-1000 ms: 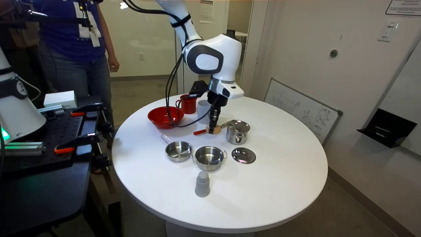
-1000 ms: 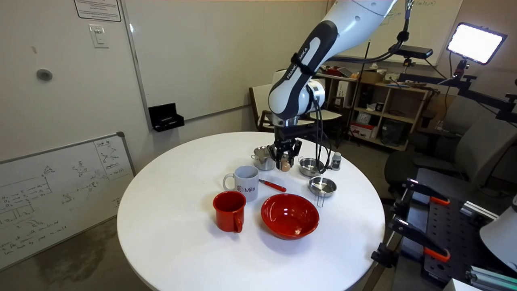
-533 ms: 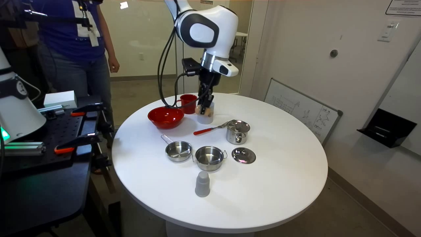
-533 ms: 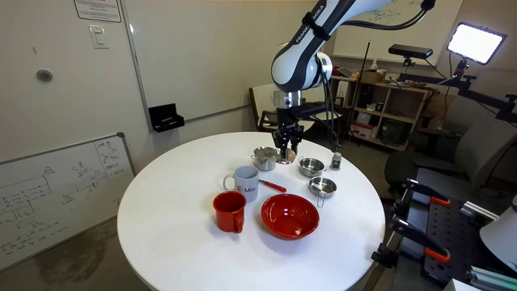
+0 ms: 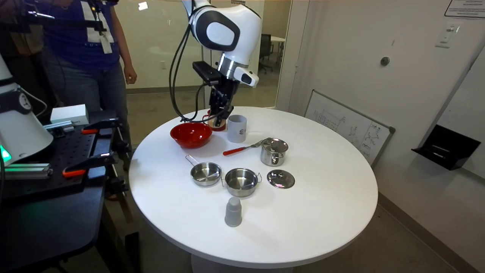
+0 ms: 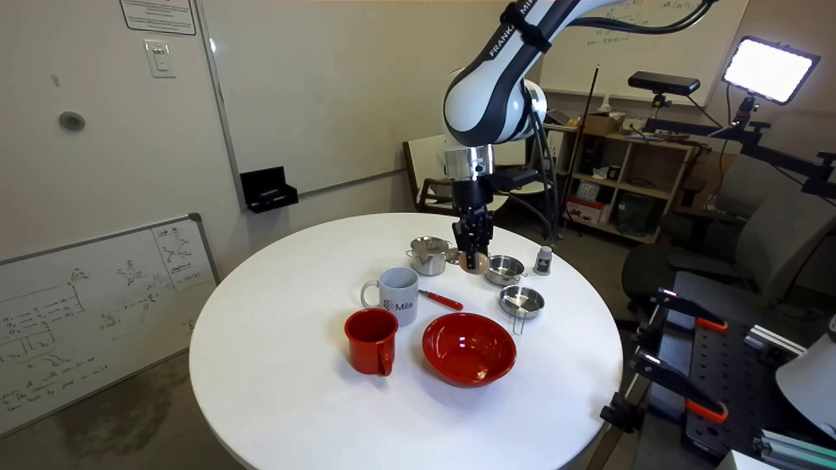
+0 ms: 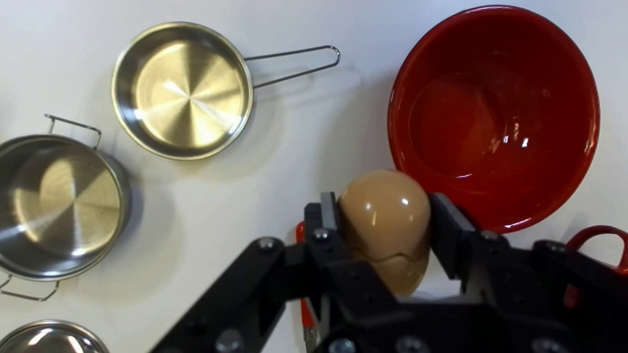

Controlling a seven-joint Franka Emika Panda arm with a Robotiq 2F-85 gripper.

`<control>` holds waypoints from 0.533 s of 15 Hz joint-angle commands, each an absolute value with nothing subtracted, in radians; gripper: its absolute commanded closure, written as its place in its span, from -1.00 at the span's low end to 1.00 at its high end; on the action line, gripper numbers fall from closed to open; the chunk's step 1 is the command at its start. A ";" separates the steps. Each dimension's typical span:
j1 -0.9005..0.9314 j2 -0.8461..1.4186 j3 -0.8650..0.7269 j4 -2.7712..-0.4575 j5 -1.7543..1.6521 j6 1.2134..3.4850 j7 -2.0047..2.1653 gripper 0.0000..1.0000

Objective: Place the egg inside the red bowl

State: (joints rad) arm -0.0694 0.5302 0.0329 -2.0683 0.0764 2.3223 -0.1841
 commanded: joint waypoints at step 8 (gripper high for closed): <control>-0.051 0.546 0.064 -2.105 0.099 2.372 -0.172 0.56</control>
